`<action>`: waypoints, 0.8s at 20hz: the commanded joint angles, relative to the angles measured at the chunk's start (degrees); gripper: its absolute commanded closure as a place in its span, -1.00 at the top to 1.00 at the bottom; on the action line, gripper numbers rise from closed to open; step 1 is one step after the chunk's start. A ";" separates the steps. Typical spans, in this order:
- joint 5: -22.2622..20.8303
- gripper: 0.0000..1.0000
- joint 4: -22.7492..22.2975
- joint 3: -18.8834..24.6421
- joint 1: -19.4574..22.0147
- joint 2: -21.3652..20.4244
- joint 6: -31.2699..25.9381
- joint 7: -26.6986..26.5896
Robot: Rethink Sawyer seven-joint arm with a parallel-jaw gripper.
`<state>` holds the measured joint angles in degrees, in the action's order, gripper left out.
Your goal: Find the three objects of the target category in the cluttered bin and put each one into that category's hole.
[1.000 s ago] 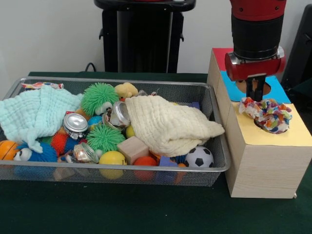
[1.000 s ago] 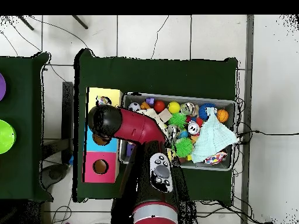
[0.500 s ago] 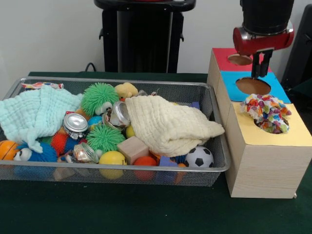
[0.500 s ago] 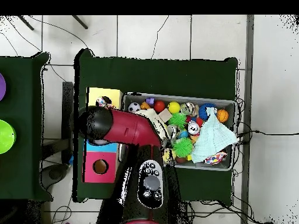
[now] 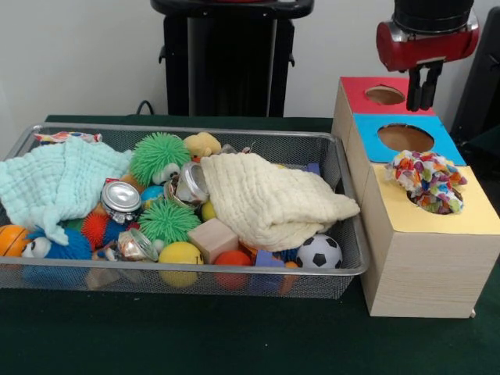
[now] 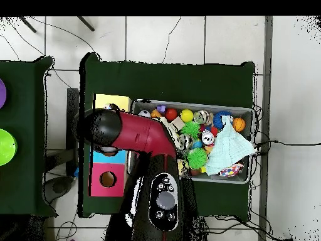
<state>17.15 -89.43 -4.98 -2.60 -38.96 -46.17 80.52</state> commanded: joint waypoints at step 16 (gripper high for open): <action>3.41 -1.00 -3.80 10.80 6.22 4.38 18.22 9.14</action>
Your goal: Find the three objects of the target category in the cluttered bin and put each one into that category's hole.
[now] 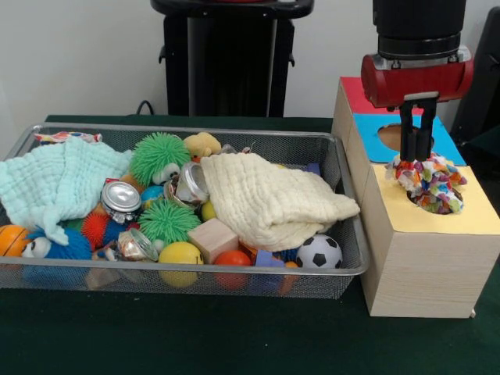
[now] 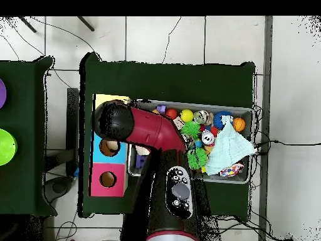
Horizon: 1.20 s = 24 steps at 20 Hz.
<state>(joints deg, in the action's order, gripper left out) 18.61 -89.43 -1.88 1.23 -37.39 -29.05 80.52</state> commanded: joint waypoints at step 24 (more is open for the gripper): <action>0.58 -1.00 -5.18 10.66 3.56 6.09 3.32 9.96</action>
<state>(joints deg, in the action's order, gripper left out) 19.50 -90.88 4.72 4.04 -36.09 -28.07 80.52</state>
